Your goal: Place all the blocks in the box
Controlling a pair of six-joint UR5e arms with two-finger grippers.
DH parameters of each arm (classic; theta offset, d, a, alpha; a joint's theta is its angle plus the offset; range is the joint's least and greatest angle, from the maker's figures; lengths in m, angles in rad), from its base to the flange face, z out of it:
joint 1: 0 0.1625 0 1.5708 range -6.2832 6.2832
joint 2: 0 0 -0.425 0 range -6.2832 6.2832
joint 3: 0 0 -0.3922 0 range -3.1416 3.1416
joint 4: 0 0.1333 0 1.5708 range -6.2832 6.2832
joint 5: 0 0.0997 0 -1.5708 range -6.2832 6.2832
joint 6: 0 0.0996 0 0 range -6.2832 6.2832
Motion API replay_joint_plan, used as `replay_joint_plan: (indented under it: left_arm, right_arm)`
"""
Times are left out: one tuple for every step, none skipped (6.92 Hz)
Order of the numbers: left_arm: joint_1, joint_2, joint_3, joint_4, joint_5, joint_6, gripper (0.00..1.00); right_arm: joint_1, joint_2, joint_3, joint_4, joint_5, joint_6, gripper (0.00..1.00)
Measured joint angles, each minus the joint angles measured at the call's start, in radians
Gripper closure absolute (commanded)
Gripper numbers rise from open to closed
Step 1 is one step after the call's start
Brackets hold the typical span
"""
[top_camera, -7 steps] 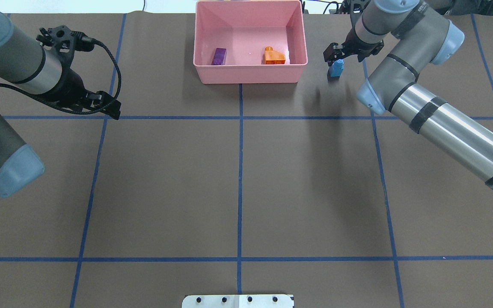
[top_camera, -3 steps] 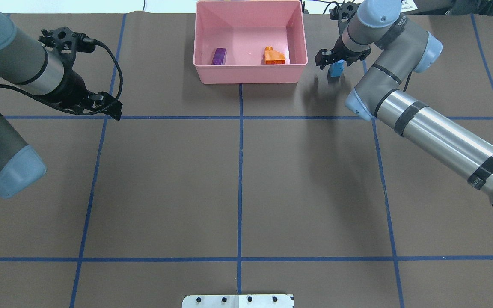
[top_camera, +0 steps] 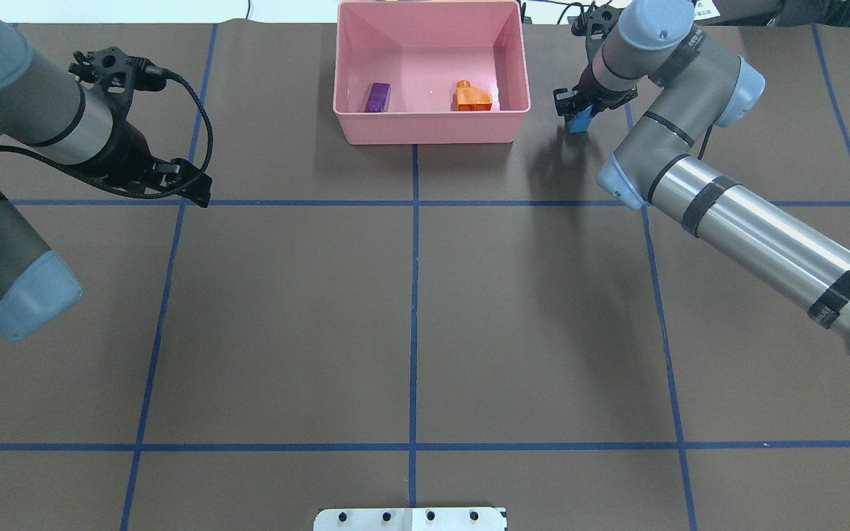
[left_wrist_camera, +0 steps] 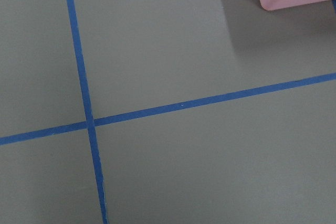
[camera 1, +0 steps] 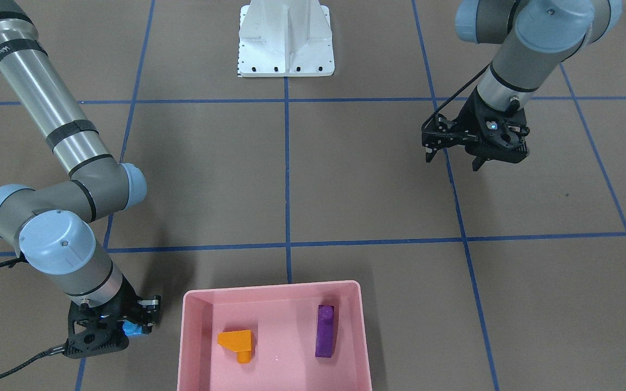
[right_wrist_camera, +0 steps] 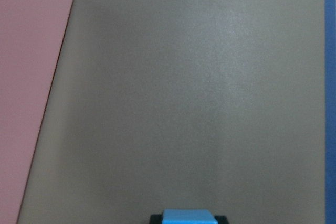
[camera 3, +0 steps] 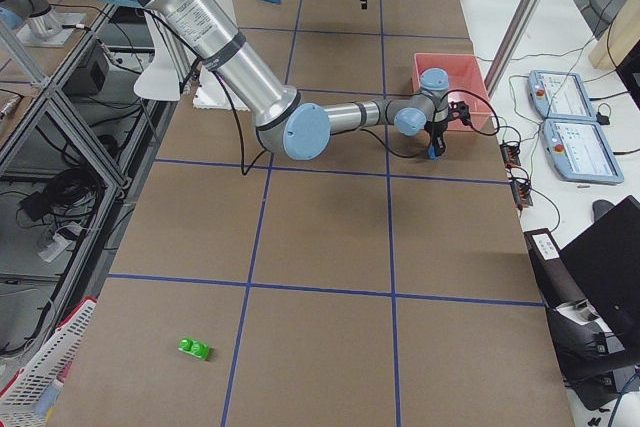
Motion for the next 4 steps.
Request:
replay_joint_plan:
  left_arm:
    - [0.0,0.0,0.003,-0.002,0.001,0.0,0.0]
    - [0.001,0.0,0.006,-0.002,0.001,0.0,0.0]
    - [0.001,0.0,0.007,-0.003,0.001,0.0,0.0]
    - [0.001,0.0,0.009,-0.004,0.001,0.0,0.0]
  right_arm:
    - [0.011,0.002,0.006,-0.001,0.006,0.001,1.0]
    - [0.036,0.006,0.025,-0.005,0.027,0.012,1.0]
    - [0.068,0.017,0.052,-0.012,0.061,0.052,1.0]
    - [0.094,0.064,0.073,-0.049,0.089,0.123,1.0]
